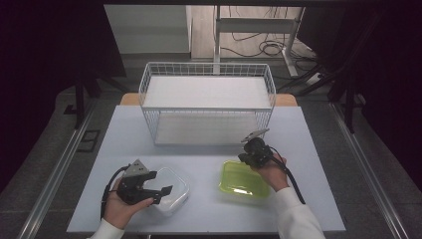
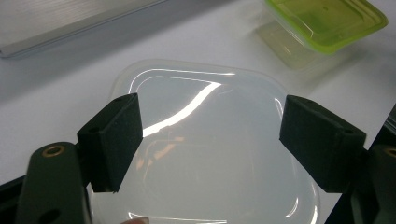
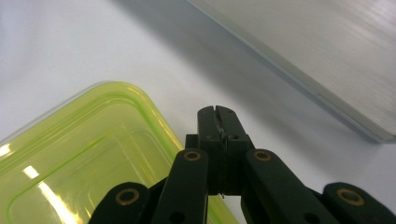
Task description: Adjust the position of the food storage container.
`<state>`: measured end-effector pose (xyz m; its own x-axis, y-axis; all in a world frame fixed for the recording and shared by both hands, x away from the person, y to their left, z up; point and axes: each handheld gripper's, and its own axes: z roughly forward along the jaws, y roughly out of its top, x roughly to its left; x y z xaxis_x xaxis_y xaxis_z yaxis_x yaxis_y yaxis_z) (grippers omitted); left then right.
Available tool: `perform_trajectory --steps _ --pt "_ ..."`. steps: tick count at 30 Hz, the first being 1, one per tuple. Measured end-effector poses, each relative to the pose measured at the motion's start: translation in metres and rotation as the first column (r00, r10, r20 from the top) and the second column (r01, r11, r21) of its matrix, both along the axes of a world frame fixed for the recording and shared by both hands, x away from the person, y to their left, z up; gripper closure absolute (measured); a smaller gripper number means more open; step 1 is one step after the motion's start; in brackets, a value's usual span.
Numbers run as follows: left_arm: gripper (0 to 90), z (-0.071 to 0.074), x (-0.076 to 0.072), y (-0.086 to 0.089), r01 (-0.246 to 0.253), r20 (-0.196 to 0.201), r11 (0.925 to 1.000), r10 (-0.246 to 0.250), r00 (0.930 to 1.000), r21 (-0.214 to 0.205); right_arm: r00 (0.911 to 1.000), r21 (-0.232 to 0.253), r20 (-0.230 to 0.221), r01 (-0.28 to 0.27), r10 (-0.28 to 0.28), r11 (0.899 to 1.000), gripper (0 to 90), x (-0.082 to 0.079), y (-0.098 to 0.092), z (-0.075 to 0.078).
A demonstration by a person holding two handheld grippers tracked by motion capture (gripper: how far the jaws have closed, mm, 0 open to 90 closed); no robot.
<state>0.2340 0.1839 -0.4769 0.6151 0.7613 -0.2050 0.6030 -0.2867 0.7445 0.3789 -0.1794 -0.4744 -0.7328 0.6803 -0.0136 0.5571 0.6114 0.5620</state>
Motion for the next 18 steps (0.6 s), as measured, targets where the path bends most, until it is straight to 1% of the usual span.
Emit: perform_trajectory --steps 1,2,4,8,11,13,15,16,17,18 --pt "20.8 0.0 0.0 0.0 0.0 0.0 1.0 0.0 1.0 0.0 1.0 0.0 0.0 0.0 0.0 1.0 89.2 0.0 0.0 0.0" --pt "20.6 0.001 0.0 0.0 -0.002 0.005 1.0 0.002 1.0 -0.003 0.9998 0.005 0.02 -0.002 0.002 1.0 89.2 -0.005 -0.005 0.006" --pt "20.5 0.001 0.0 0.001 -0.004 0.007 1.0 0.004 1.0 -0.005 0.9995 0.025 0.031 0.003 -0.004 1.0 89.2 -0.01 -0.012 0.011" --pt "20.4 0.001 0.0 0.001 -0.009 0.009 0.9999 0.009 0.9999 -0.006 0.9989 0.068 0.046 0.009 -0.012 0.998 89.2 -0.029 -0.03 0.02" --pt "20.4 0.002 0.0 0.002 -0.013 0.012 0.9999 0.013 0.9998 -0.008 0.9987 0.094 0.045 0.021 -0.025 0.995 89.2 -0.045 -0.043 0.022" --pt "20.4 0.003 0.0 0.002 -0.013 0.015 0.9999 0.013 0.9998 -0.01 0.9987 0.121 0.037 0.029 -0.033 0.992 89.2 -0.06 -0.055 0.022" --pt "20.4 0.003 -0.001 0.002 -0.012 0.015 0.9999 0.013 0.9998 -0.01 0.9988 0.131 0.031 0.033 -0.038 0.991 89.2 -0.073 -0.061 0.021" --pt "20.3 0.003 0.0 0.001 -0.012 0.014 0.9998 0.012 0.9998 -0.013 0.9991 0.13 0.033 0.023 -0.028 0.991 89.2 -0.083 -0.065 0.02" --pt "20.2 0.003 0.0 0.001 -0.012 0.014 0.9998 0.012 0.9998 -0.013 0.9991 0.13 0.033 0.023 -0.028 0.991 89.2 -0.083 -0.065 0.02" --pt "20.2 0.003 0.0 0.001 -0.011 0.015 0.9998 0.012 0.9998 -0.015 0.9994 0.136 0.029 0.016 -0.02 0.991 89.2 -0.091 -0.068 0.019"
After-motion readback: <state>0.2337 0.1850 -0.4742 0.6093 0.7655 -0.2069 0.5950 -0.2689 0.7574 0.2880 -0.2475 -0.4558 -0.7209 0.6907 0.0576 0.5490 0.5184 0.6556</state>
